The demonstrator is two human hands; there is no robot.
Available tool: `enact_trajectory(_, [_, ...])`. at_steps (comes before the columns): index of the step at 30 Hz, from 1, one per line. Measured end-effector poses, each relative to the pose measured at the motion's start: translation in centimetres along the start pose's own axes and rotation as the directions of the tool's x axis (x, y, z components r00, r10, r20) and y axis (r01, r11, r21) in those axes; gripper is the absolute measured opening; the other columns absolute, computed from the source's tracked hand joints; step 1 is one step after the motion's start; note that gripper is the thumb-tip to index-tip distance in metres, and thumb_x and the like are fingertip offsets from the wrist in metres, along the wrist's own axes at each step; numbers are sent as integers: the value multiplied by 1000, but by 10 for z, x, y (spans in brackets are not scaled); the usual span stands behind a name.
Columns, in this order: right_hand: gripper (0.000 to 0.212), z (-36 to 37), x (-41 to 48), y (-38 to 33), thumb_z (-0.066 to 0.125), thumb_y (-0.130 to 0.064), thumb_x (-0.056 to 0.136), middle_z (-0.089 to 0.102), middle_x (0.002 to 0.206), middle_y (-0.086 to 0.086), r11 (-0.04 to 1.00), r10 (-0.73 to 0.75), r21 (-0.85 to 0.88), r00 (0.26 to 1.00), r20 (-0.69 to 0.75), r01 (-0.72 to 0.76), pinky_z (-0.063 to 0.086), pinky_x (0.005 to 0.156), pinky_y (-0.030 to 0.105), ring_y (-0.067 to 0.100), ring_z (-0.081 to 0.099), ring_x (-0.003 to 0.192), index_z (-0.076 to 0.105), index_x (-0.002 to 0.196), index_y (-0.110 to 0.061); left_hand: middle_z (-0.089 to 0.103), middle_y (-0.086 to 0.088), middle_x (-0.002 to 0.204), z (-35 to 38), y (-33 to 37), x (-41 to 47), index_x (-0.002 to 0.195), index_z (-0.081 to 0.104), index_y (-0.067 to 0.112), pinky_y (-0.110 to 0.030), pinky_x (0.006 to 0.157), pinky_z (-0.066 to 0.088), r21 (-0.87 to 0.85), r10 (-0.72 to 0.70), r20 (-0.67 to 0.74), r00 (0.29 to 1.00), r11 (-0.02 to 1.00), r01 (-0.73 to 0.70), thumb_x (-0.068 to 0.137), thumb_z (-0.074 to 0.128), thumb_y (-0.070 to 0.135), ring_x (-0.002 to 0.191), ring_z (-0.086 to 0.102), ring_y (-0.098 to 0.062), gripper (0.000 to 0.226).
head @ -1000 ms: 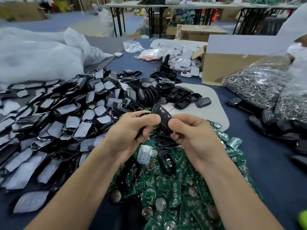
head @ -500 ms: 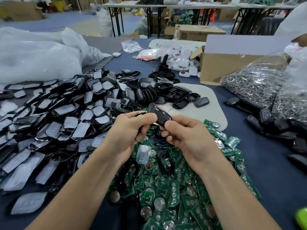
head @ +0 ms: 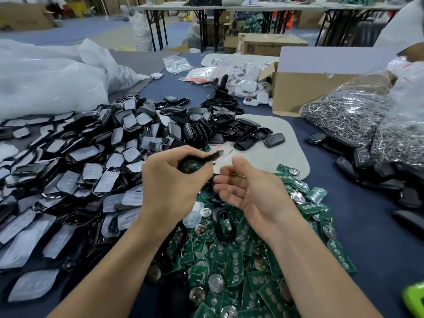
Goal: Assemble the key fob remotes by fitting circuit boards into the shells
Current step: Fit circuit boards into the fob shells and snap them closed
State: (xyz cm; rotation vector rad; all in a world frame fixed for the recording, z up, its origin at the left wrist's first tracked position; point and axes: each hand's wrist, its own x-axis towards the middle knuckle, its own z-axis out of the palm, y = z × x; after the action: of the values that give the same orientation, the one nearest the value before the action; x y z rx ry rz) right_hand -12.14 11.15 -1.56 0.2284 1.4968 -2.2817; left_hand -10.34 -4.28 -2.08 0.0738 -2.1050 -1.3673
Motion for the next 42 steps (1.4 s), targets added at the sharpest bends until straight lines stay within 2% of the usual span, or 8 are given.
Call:
enact_trajectory(5, [21,1,-1,-3,61,-19,103,78,89,13,994,47,93,989,142,-60,62,70,29,21,76,78,75,101,-4,78,24,86,-3,0,-7,99,80,39,-33,66,62,177,173,109,979,966,-191,78,80,22,70,75,-7,27])
enact_trajectory(10, [16,0,2,-2,62,-4,100,79,88,13,990,22,140,1000,21,-25,61,63,28,19,75,68,76,92,-4,79,22,96,-9,1,2,104,83,36,-22,83,60,20,-18,299,954,1000,12,76,85,5,88,75,2,42])
enact_trajectory(13, [16,-1,4,-2,60,-3,102,79,85,16,998,-61,2,998,-36,61,58,57,23,19,73,65,76,97,-2,79,22,102,-9,3,7,107,82,42,-20,86,58,-65,-118,306,945,987,145,74,91,24,99,74,1,39])
enact_trajectory(20, [20,2,-2,4,64,-5,97,77,79,12,877,-253,-390,960,117,279,57,60,29,21,68,61,81,86,-7,55,6,49,-2,-2,8,84,82,31,-23,47,35,-147,-335,256,906,913,380,66,86,32,44,39,-12,18])
enact_trajectory(25, [21,-2,-3,-3,68,-17,93,77,100,20,997,-17,-64,966,258,35,59,65,27,24,74,73,77,104,-2,45,3,46,-10,-5,15,73,80,19,-20,48,28,-348,-333,400,854,807,477,72,79,16,41,34,-10,4])
enact_trajectory(31, [31,-5,-4,-3,69,-7,82,73,108,16,998,38,20,887,461,-53,61,76,26,21,72,81,78,111,-9,47,6,49,-18,-8,18,75,76,17,-27,57,30,-430,-241,587,773,716,550,69,79,25,51,39,-11,10])
enact_trajectory(37, [32,-8,-2,-4,77,-10,78,74,103,13,985,59,109,847,528,-137,59,75,25,20,67,80,79,110,-9,48,3,55,-15,-4,14,100,82,15,-30,59,24,-378,-277,535,798,766,520,72,87,32,56,37,-12,33])
enact_trajectory(42, [28,-7,-1,-2,75,-8,80,76,109,7,977,78,133,857,509,-168,60,84,27,19,71,88,82,107,-12,56,4,68,-13,1,14,114,81,24,-27,72,44,-385,-425,503,752,669,636,93,66,52,62,54,-8,37])
